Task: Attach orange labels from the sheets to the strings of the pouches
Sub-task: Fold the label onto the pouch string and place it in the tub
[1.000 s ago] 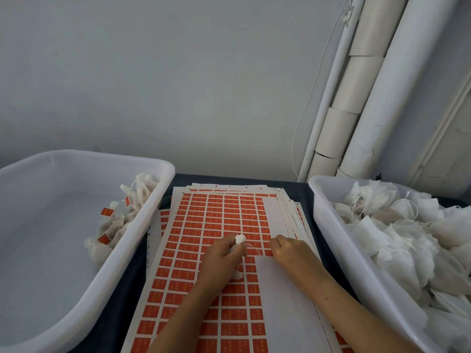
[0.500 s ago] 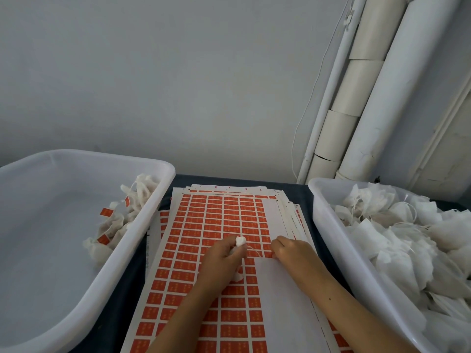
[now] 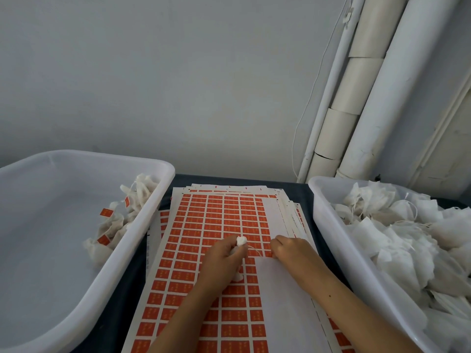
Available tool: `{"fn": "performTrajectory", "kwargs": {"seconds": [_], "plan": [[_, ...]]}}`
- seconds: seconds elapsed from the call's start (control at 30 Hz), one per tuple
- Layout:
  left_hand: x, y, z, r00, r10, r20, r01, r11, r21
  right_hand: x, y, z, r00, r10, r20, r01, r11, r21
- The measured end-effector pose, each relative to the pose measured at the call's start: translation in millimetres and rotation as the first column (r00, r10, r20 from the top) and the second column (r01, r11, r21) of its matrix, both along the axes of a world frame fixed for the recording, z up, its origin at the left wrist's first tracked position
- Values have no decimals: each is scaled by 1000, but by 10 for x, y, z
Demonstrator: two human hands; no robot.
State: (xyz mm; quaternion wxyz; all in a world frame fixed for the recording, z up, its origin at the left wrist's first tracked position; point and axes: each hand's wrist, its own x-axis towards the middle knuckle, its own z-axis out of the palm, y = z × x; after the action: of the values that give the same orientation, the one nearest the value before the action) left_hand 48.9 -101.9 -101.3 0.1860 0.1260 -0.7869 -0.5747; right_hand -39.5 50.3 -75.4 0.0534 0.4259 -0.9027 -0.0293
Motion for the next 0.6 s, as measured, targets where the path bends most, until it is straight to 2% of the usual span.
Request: {"fn": "performTrajectory", "kwargs": {"seconds": [0.27, 0.6], "plan": [[5, 11, 23, 1000, 2, 7, -2, 1000, -24, 21, -2, -90, 999, -18, -28, 17, 1000, -16], [-4, 6, 17, 1000, -8, 8, 9, 1000, -17, 45, 115, -83, 998, 57, -22, -56, 998, 33]]}}
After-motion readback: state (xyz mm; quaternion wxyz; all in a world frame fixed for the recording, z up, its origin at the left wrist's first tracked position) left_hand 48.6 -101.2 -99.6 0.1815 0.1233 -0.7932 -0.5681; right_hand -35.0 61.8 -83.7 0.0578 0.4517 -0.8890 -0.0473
